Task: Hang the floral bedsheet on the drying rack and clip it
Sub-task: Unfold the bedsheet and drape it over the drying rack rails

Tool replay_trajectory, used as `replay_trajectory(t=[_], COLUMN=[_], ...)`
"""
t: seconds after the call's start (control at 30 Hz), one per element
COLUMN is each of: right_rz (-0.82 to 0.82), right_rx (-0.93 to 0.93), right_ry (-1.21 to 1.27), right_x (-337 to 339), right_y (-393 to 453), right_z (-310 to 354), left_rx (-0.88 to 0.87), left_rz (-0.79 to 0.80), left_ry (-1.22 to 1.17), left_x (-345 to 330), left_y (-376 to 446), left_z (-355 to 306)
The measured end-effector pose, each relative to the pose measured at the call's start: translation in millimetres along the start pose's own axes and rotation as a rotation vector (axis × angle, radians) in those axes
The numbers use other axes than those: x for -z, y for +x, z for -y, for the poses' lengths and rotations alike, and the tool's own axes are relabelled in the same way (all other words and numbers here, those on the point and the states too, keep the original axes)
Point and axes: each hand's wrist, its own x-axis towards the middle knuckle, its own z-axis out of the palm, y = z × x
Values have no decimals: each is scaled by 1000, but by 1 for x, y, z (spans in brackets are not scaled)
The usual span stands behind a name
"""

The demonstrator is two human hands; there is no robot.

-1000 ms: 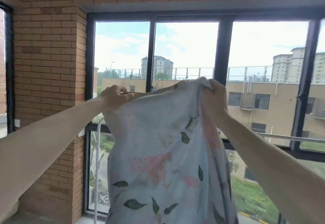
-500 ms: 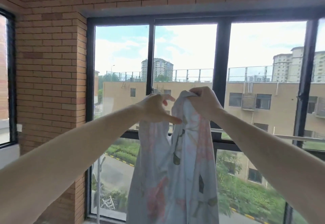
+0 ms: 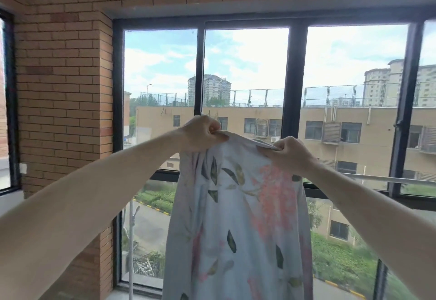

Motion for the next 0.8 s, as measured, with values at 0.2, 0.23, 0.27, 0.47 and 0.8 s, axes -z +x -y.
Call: replay_trajectory(t=[0.2,0.23,0.27,0.47,0.8], right_rz=[135,183,247,609,-369], right_rx=[-67,-72,-97,-382,-269], right_ry=[-102,-138,-186,-96,451], right_x=[-13,-19,-27,-78,40], right_y=[-22,-26,-33,-92,13], right_z=[-16,-19,-23,-107,-23], left_rx=[-11,-2,4,113,338], left_rz=[-82,-119,-157,-242,-221], left_ry=[122,100,79,116,271], left_x=[8,9,9,12,36], left_y=[-5,-4,-3,-11,-37], left_z=[6,4,1,6,59])
